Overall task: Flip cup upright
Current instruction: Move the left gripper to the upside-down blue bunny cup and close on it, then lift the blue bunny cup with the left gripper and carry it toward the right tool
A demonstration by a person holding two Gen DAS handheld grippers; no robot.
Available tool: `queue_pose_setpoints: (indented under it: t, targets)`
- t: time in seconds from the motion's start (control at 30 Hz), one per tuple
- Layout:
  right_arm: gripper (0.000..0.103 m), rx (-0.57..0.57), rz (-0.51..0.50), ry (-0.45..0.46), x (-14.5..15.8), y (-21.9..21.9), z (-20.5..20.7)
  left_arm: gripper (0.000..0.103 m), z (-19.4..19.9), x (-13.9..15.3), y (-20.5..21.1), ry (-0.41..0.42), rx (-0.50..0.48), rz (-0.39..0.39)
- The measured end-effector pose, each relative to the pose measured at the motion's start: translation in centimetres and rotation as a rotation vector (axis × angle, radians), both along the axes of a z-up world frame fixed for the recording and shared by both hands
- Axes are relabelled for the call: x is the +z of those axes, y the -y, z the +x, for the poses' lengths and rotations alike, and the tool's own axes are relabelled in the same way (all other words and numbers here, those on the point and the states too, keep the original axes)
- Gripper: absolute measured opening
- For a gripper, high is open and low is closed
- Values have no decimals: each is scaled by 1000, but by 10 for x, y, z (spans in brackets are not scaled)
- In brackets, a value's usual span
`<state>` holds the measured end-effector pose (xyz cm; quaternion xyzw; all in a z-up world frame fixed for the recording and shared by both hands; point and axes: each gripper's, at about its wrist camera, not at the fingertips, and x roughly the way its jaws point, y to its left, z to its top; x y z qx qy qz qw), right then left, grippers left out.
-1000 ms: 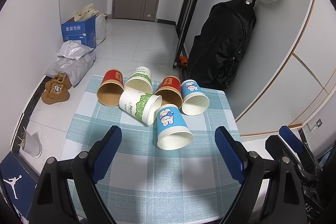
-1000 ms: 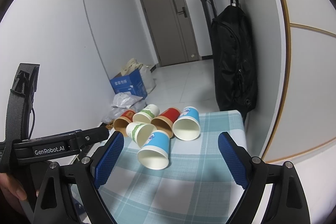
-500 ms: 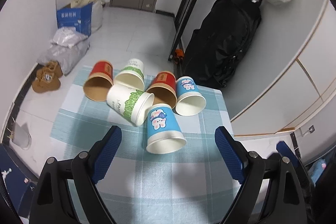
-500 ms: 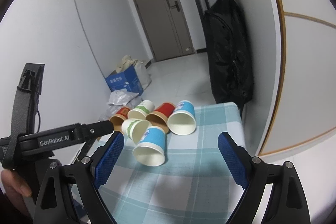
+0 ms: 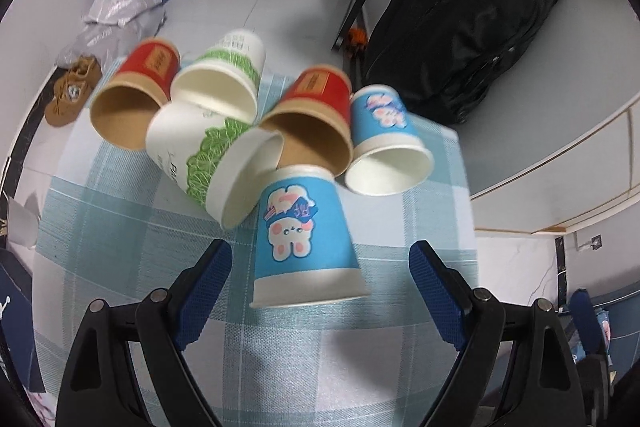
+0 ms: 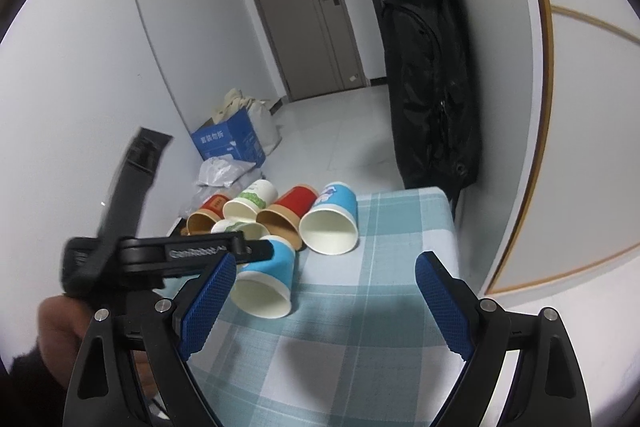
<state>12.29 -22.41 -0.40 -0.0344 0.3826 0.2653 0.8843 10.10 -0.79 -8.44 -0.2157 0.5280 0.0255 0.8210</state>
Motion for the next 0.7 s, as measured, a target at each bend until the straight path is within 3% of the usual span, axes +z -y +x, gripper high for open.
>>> queue_pose_setpoints:
  t: [0.13, 0.33, 0.7]
  targets:
    - [92, -9, 14, -37, -5, 2, 8, 82, 3, -9, -3, -39, 3, -15]
    - [92, -24, 27, -85, -12, 5, 14, 61, 5, -21, -7, -90, -6, -12]
    - [92, -29, 16, -90, -12, 6, 10, 58, 4, -14, -2, -64, -24, 3]
